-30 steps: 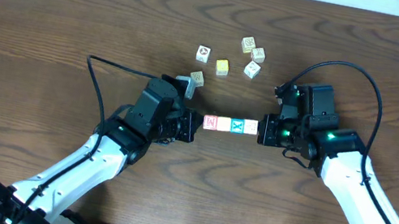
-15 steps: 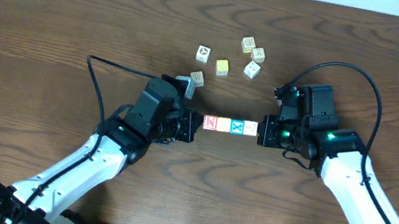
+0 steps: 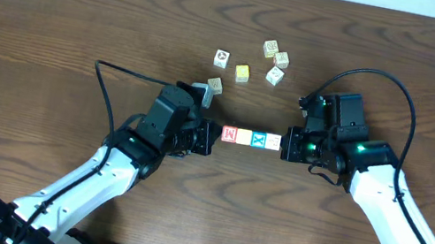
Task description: Lift 4 blocks
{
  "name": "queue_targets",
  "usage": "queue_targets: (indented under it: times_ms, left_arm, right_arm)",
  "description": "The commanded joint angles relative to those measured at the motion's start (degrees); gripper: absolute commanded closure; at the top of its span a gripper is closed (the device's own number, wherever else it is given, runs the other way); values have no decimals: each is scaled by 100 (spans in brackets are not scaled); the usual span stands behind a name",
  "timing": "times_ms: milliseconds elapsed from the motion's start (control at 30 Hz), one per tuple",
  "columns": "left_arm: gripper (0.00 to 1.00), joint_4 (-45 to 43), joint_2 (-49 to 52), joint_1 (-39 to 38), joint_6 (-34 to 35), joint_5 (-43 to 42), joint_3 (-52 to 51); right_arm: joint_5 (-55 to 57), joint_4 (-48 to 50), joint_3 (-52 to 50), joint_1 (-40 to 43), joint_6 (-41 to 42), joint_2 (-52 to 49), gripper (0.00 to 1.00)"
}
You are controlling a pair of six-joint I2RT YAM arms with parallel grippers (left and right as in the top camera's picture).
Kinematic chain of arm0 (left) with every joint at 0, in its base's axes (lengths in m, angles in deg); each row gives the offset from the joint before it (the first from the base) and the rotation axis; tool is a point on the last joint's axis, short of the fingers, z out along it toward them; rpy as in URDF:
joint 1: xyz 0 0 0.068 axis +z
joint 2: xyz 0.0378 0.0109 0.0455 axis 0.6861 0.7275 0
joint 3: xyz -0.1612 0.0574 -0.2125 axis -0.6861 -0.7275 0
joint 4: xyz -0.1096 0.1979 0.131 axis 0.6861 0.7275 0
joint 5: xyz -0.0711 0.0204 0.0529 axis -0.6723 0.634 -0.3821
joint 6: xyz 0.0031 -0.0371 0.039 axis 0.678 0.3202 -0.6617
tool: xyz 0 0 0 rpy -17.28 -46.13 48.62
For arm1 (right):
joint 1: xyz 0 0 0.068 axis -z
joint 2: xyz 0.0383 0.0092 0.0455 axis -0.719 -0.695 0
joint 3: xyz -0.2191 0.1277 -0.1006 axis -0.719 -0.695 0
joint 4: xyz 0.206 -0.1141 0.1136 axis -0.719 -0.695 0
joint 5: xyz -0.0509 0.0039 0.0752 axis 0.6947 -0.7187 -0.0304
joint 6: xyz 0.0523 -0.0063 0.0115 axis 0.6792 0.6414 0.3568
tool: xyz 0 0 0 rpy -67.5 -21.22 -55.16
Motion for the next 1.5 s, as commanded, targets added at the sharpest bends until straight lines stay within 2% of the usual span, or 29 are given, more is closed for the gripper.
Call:
queue_targets:
  times_ms: [0,1467]
  left_arm:
    - [93,-166,-118,-256,57,-1095,404]
    - [93,352,-101,-256,48,-957,404]
  right_arm:
    - [-1631,83,203,-186,-72,120,99]
    - [-1266,68,201,-498,-20,-310,99]
